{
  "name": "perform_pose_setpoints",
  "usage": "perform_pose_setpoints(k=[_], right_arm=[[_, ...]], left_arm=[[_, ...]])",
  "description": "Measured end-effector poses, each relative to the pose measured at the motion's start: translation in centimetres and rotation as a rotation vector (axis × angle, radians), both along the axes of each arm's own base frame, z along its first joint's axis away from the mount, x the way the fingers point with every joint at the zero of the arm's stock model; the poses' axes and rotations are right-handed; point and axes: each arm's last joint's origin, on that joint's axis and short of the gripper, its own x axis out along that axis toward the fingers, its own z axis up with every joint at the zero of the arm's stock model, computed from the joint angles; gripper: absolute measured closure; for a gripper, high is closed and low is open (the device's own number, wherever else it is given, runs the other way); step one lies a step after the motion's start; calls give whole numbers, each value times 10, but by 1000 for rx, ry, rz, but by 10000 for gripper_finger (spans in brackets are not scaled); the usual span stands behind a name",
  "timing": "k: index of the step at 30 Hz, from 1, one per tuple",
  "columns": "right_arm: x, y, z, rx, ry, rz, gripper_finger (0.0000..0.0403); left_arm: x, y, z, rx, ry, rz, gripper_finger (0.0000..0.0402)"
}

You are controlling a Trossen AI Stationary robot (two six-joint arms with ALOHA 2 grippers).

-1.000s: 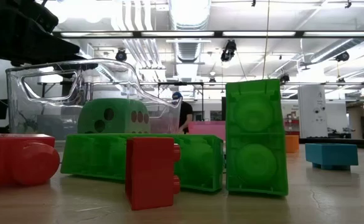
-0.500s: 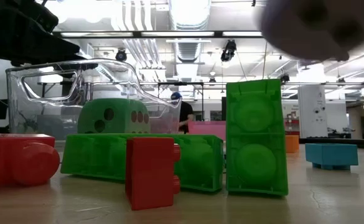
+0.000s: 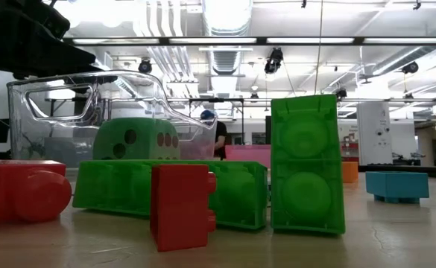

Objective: Pick & Place Toys
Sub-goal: Put the purple dice into the transparent bin

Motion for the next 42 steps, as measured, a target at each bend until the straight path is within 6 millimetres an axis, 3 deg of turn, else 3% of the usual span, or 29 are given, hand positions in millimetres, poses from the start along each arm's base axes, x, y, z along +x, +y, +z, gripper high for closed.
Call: perform_pose_setpoints(k=[5, 11, 29, 36, 42], right_arm=[[13, -21, -32, 78, -115, 102, 382], [24, -66, -58, 110, -256, 122, 386], [67, -207, -73, 47, -284, -70, 387], [71, -246, -85, 22, -211, -169, 386], [77, -265, -106, 27, -135, -231, 386]], left_arm=[[0, 0, 0, 0, 0, 0, 9], [0, 0, 0, 1, 0, 0, 9], [0, 0, -1, -1, 7, 0, 9], [0, 0, -2, -8, 18, 1, 9], [0, 0, -3, -11, 29, 2, 9]])
